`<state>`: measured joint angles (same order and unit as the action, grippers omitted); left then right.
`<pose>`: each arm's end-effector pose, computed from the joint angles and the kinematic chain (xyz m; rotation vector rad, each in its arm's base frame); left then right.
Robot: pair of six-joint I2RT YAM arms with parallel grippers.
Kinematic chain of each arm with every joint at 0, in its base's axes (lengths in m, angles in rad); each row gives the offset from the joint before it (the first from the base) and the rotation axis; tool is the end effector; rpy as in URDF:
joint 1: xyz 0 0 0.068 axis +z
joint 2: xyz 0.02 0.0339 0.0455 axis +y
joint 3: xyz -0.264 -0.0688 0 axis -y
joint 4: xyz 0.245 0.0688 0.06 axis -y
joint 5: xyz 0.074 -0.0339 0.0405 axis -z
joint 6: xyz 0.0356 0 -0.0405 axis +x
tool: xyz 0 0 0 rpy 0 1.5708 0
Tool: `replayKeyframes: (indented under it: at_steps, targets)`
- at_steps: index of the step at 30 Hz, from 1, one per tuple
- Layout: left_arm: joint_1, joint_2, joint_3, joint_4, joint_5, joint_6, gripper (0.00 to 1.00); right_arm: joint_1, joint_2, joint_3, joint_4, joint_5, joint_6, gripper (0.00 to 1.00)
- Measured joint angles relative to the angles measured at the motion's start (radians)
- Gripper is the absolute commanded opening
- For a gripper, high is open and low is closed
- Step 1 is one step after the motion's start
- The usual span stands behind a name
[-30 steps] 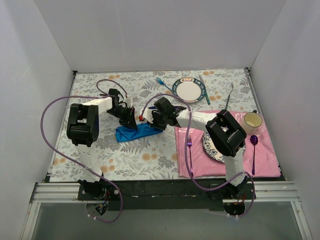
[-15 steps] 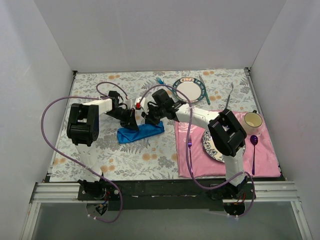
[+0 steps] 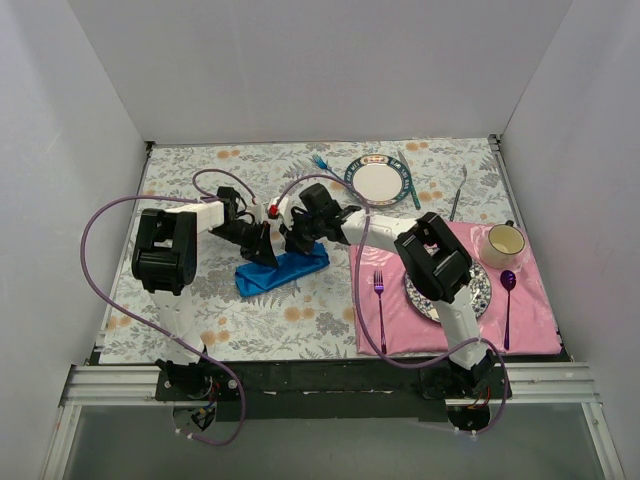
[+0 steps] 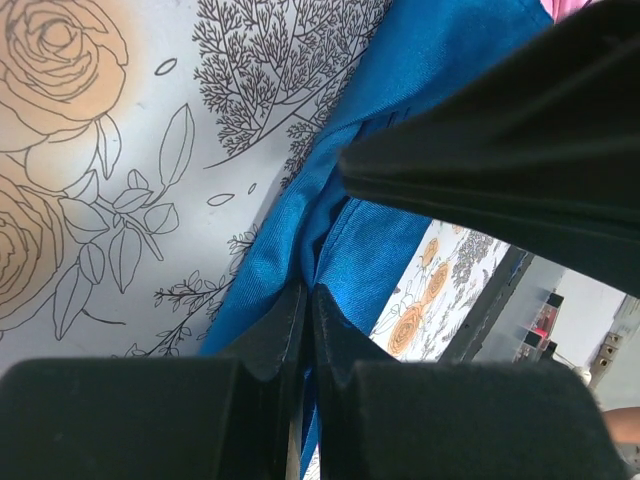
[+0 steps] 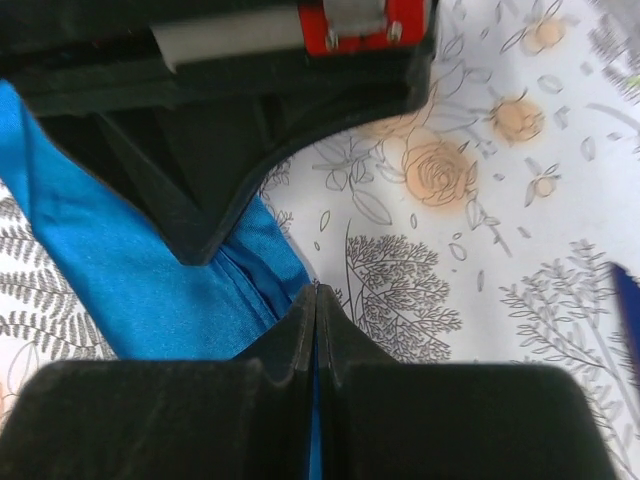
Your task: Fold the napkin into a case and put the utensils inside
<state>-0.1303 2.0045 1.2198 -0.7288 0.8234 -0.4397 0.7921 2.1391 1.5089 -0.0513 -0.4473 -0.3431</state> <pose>0.3459 -0.0717 0.1244 0.3866 -2.7009 1.1652 0.3246 0.3509 0.1733 -1.4244 1.7775 0.7424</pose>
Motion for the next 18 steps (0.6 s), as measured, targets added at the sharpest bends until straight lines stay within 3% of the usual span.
replayKeyframes:
  at_steps: [18]
  targets:
    - [-0.008, -0.002, 0.013, -0.014, -0.004, -0.020, 0.00, 0.013, 0.029, 0.000, 0.000, 0.007, -0.074, 0.01]
